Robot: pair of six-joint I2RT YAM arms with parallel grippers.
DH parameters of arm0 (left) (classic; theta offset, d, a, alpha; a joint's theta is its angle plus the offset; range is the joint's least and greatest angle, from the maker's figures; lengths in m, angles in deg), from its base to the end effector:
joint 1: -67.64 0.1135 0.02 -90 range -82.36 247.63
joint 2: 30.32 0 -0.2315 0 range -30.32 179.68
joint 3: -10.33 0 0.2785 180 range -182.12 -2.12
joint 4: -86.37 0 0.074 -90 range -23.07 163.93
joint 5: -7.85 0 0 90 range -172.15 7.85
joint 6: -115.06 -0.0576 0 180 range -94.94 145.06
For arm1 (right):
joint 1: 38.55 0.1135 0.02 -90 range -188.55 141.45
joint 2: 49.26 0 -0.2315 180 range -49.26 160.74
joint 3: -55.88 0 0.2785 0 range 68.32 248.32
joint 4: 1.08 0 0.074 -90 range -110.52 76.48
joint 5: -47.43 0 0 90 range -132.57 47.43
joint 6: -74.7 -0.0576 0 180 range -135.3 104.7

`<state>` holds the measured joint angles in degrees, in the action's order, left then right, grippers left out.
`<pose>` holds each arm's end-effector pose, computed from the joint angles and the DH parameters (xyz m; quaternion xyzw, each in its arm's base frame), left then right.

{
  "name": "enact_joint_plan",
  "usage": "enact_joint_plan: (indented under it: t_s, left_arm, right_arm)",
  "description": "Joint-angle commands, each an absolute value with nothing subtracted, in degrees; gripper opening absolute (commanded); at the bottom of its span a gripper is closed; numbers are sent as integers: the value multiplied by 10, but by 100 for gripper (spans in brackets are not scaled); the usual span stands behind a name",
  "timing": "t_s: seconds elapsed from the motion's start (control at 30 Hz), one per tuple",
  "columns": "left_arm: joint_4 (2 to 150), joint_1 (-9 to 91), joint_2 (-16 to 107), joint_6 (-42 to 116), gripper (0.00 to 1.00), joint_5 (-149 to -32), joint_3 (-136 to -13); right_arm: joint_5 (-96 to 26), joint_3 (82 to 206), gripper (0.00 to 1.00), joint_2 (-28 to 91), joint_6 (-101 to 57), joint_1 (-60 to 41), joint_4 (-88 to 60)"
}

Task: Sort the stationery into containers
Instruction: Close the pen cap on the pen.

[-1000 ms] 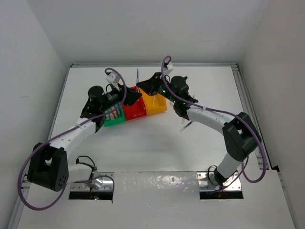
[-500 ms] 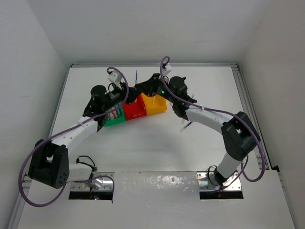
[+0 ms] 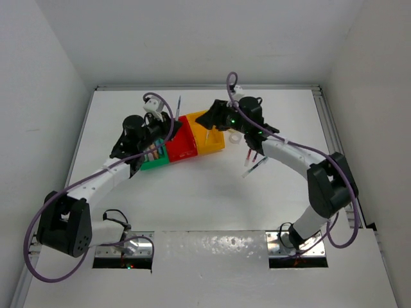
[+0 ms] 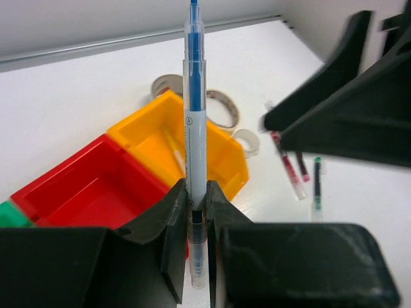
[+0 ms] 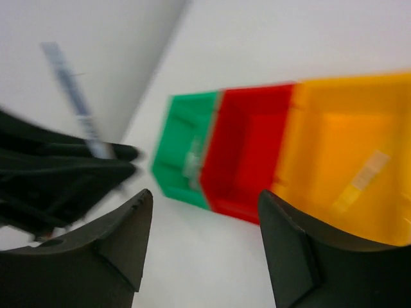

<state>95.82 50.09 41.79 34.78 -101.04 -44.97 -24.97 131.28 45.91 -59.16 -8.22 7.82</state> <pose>0.3213 -0.1212 0.2368 0.1587 0.7317 -0.2733 0.6039 0.3620 0.2319 0.2255 -0.0070 0.7680 0.4737 0.4309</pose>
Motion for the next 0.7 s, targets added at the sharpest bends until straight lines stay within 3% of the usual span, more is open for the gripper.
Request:
enact_joint_plan:
  t_s: [0.0,0.07,0.17,0.2,0.27,0.33,0.4,0.47,0.53,0.67]
  left_arm:
    - [921,512,381,288,0,-966,-447]
    - [905,512,371,260,0,-951,-437]
    - [895,513,360,230,0,-943,-425]
    - [895,512,359,221,0,-943,-423]
    - [894,513,358,215,0,-941,-422]
    - [899,513,358,206,0,-942,-421]
    - [904,512,358,201,0,-940,-420]
    - [906,513,356,201,0,-937,-421]
    - [907,512,356,199,0,-934,-419]
    - [905,514,356,201,0,-933,-417]
  right_arm:
    - [-323,1304,66,378,-547,-135,-106]
    - [-377,1290,61,344,-547,-156,-178]
    - [-454,1277,6,341,-575,-221,-331]
    - [-458,1276,1,349,-580,-233,-356]
    - [-471,1264,1,368,-589,-260,-393]
    - [-499,1241,19,373,-599,-267,-387]
    - [-521,1227,25,377,-611,-273,-369]
    - [-529,1220,24,387,-620,-278,-359]
    - [-530,1219,14,397,-621,-283,-353]
    - [-526,1227,13,431,-614,-284,-353]
